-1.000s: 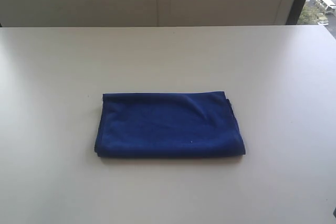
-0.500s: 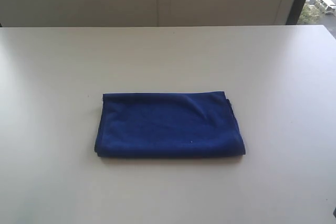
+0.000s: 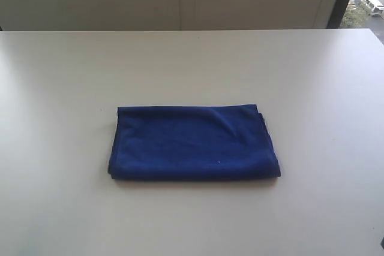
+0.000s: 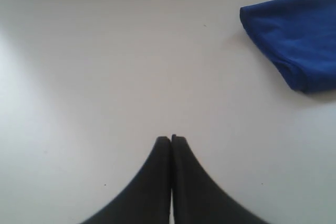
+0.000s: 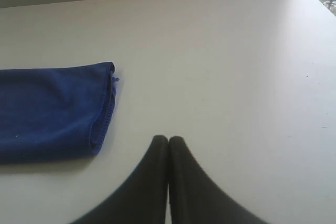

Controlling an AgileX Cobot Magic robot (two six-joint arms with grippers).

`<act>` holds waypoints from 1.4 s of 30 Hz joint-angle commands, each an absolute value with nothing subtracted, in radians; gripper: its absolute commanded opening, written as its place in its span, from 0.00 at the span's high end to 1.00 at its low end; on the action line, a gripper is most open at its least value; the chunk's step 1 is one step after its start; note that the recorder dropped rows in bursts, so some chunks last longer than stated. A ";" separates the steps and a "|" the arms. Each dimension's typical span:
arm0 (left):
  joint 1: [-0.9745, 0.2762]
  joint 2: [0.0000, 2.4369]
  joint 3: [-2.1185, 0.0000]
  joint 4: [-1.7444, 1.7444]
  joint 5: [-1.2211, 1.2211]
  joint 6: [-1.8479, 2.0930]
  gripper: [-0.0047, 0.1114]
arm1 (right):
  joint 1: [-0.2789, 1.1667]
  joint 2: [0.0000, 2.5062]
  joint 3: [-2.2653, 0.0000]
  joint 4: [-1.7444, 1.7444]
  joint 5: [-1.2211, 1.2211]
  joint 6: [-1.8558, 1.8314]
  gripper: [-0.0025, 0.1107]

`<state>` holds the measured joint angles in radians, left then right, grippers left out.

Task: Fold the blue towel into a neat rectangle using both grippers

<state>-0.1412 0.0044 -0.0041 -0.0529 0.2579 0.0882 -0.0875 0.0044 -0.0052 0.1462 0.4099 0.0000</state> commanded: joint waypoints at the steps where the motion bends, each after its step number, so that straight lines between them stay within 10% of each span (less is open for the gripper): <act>1: -0.141 0.000 0.000 -0.051 0.255 0.064 0.96 | -0.092 0.000 0.000 0.137 0.397 0.007 0.98; 42: -0.028 0.000 0.000 -0.052 0.255 0.024 0.96 | -0.092 0.000 0.000 0.137 0.396 0.007 0.98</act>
<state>-0.0337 0.0044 -0.0041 -0.0514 0.2572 0.0310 -0.0875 0.0044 -0.0052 0.1443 0.4099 0.0000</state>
